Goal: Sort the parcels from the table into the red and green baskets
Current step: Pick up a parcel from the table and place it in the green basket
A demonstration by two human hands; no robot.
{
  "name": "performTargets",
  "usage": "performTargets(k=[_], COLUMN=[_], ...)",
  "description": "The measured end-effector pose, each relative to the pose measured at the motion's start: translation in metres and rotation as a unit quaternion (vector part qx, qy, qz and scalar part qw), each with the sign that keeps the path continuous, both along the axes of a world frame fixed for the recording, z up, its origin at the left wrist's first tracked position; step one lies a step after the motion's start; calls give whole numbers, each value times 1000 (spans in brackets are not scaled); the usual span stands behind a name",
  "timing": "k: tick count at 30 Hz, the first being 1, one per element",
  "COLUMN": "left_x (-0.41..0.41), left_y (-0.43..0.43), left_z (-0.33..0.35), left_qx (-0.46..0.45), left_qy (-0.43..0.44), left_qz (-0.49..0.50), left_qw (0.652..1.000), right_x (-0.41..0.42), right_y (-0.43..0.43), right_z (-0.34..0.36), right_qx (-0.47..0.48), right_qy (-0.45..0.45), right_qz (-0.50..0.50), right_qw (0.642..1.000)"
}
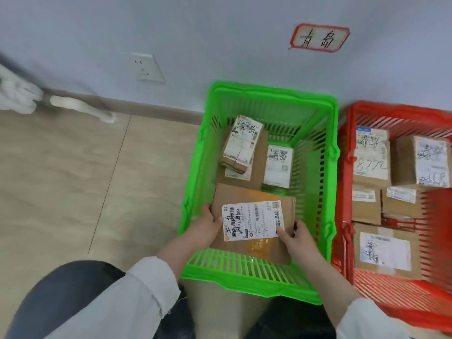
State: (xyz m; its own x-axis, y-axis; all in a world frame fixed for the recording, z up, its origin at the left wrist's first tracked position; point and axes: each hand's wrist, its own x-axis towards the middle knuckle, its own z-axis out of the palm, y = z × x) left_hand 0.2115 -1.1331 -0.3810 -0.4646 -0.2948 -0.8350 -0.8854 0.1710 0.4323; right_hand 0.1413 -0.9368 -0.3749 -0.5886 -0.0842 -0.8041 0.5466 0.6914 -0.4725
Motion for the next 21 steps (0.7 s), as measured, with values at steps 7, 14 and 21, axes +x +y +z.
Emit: performTargets(k=[7, 14, 21], left_x=[-7, 2, -7], left_y=[3, 2, 18], left_z=[-45, -75, -49], left_qx=[-2, -2, -228], left_qy=[-6, -33, 197], left_qz=[-37, 3, -241], left_qw=[999, 999, 923], right_x=[1, 14, 21], right_y=[-5, -13, -18], right_z=[-55, -82, -75], right_qx=[33, 34, 119], right_qy=[1, 14, 284], right_qz=[39, 29, 294], right_qw=[999, 999, 905])
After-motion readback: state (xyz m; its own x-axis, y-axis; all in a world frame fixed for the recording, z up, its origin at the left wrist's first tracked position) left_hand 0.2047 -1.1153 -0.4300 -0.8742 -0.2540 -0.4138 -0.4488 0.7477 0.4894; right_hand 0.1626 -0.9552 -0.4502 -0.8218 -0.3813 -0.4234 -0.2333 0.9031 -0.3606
